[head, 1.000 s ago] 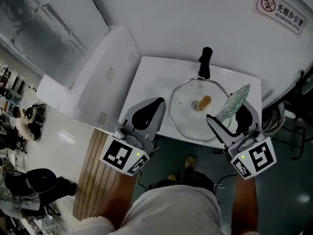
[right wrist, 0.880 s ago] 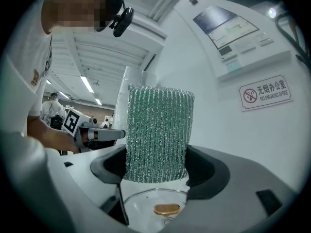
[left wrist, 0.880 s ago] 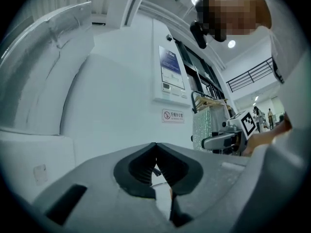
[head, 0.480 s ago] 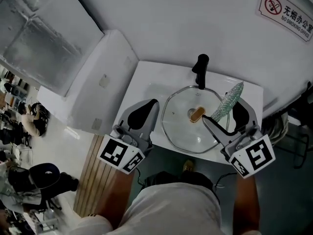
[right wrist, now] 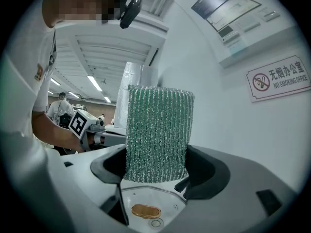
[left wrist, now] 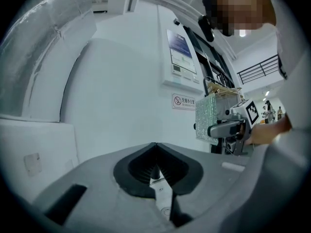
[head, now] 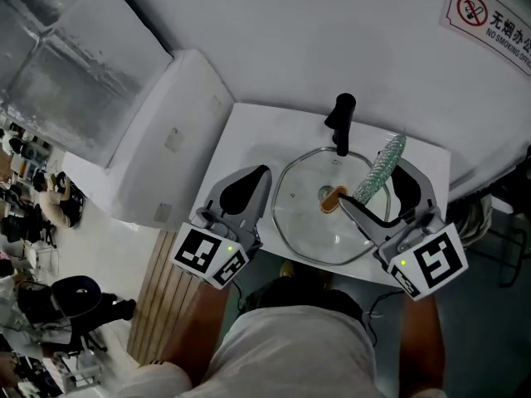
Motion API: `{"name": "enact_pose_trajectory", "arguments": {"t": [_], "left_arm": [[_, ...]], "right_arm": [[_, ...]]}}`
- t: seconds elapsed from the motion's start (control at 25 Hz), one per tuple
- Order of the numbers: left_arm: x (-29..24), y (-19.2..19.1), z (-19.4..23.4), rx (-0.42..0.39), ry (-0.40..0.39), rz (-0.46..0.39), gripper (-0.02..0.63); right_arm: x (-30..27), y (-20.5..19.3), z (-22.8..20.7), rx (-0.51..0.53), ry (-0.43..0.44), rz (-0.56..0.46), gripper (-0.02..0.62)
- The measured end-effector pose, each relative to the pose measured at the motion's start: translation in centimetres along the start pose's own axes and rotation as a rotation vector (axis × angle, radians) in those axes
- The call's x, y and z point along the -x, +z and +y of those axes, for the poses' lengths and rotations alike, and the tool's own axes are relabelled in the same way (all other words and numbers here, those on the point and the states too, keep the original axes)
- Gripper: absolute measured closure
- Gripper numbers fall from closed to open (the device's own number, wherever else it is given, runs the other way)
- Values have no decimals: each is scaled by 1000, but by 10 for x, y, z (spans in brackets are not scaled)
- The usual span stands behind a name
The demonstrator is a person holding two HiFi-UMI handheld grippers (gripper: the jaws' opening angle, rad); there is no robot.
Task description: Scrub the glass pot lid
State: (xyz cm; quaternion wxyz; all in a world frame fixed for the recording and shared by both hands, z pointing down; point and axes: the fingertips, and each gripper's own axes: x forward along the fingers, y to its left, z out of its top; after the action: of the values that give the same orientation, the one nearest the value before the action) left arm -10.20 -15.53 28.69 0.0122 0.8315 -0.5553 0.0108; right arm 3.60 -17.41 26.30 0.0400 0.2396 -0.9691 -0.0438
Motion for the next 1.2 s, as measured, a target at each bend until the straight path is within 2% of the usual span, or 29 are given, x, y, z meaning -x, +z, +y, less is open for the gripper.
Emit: {"name": "enact_pose_trajectory", "arguments": {"t": [0.32,0.6,0.8,1.2], "left_arm": [[-9,-29,26,72,-18,102,588],[-16,-56,44,157,-34,183,583],[-19,-84,50,234,-56,253,469],[-20,-136,56,369,-109,412,402]], "right_arm": [[-30,0,18,42,56,85,247],[-59,-22,34,63,127,277,247],[-78,-46,44,98,177,438,247],[-113,-98,57,116,279,738,247]]}}
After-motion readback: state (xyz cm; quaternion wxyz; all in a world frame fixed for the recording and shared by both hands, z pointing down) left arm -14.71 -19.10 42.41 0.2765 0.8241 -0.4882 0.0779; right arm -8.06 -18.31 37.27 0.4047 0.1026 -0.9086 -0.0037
